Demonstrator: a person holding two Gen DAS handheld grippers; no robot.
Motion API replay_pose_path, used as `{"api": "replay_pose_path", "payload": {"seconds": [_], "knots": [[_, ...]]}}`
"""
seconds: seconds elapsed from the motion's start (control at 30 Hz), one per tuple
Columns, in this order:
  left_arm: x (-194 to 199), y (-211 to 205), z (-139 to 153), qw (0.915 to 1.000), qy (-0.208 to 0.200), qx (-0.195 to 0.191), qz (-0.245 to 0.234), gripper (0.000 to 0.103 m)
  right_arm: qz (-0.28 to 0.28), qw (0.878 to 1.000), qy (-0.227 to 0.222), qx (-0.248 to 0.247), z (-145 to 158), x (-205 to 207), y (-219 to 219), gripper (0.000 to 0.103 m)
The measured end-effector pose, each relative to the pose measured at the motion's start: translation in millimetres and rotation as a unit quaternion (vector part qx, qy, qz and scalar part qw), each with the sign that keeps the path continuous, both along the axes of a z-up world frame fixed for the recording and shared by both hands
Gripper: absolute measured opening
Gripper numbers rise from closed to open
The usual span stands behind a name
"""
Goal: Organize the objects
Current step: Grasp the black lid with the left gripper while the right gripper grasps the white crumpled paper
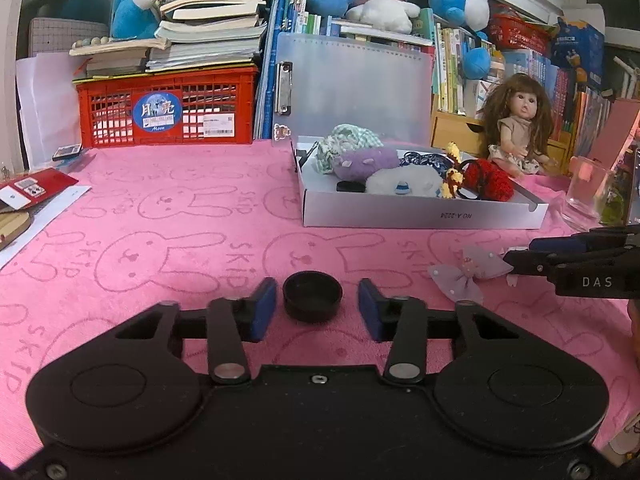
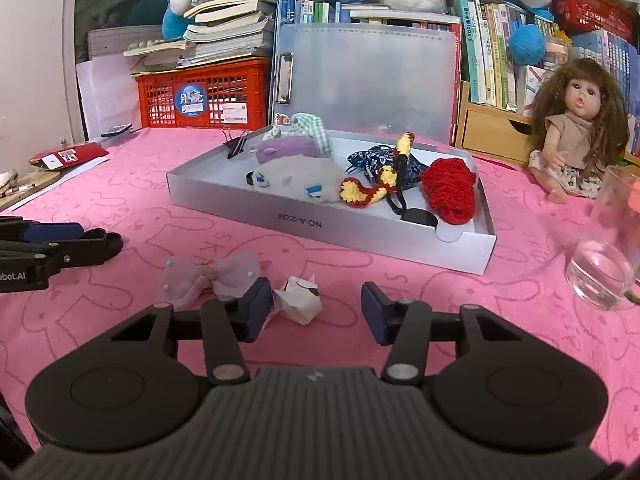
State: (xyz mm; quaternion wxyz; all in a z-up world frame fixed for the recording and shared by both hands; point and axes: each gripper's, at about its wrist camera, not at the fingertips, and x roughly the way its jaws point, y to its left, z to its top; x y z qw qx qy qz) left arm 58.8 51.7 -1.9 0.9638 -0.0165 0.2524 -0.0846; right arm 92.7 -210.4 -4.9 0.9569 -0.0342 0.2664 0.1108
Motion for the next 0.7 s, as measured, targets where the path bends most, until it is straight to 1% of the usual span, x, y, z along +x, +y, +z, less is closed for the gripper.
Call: {"api": "replay_pose_path", "payload": {"seconds": [0.03, 0.07, 0.27, 0.53, 0.67, 0.7], "knots": [[0.3, 0.0, -1.0, 1.0000, 0.002, -0.001, 0.001, 0.033, 0.001, 1.000, 0.000, 0.000, -0.1, 0.0, -0.1, 0.052], [0.6, -0.1, -1.7, 1.0000, 0.004, -0.002, 0.002, 0.031, 0.002, 1.000, 0.000, 0.001, 0.0, 0.0, -0.1, 0.050], [-2.3, -1.2, -2.9, 1.0000, 0.001, -0.001, -0.001, 0.031, 0.007, 1.000, -0.002, -0.002, 0.0, -0.7, 0.7, 0.045], [-3.6, -1.6, -1.1, 1.0000, -0.001, -0.005, -0.001, 0.031, 0.008, 1.000, -0.002, -0.004, 0.2, -1.0, 1.4, 0.042], [-4.0, -1.7, 1.2, 1.0000, -0.004, -0.008, -0.001, 0.031, 0.001, 1.000, -0.005, -0.004, 0.0, -1.8, 0.9, 0.032], [-4.4, -1.8, 1.7, 0.9999, -0.005, -0.009, -0.001, 0.031, -0.001, 1.000, -0.005, -0.002, 0.0, -1.6, 0.2, 0.032]]}}
